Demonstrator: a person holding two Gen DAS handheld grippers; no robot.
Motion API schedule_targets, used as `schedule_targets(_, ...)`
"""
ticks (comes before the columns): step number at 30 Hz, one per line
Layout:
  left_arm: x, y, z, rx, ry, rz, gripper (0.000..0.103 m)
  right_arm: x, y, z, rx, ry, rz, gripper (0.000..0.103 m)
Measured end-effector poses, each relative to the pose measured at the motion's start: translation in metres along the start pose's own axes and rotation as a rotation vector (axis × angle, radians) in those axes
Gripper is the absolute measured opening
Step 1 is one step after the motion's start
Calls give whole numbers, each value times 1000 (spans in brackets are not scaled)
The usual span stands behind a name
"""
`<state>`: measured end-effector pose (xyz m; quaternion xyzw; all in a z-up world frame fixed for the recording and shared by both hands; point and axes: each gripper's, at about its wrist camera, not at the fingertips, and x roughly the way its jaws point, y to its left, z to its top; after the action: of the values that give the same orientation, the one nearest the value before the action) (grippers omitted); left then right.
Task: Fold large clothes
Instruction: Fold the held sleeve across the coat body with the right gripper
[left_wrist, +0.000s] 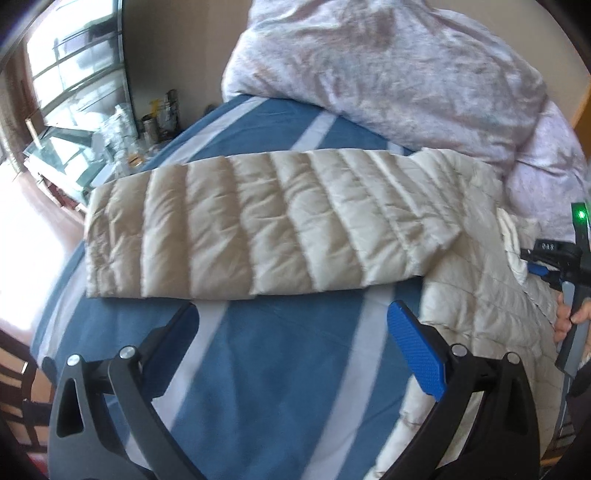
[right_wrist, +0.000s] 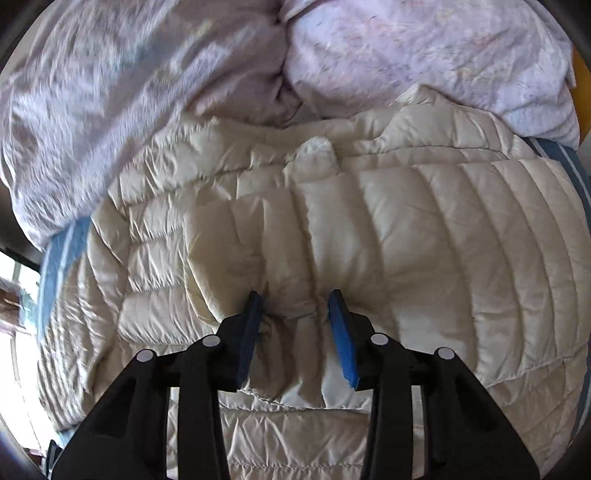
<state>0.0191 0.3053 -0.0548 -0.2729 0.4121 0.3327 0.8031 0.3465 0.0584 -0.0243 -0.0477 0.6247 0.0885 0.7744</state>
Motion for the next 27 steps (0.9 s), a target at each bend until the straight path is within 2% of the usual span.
schedule_targets(2, 1, 10, 2, -21, 5, 14, 101, 13, 5, -3, -23, 26, -49, 42)
schedule_targets(7, 4, 41, 7, -95, 26, 38, 101, 21, 30, -13, -152, -25, -159, 42)
schedule_targets(18, 6, 145, 20, -384, 56, 71, 101, 15, 14, -12, -134, -4, -127, 44)
schedule_targets(25, 12, 170, 24, -445, 67, 32, 100, 15, 18, -8, -137, 0, -124, 44)
schedule_targets(27, 15, 170, 25, -444, 73, 29, 97, 15, 18, -9, -138, 0, -123, 44)
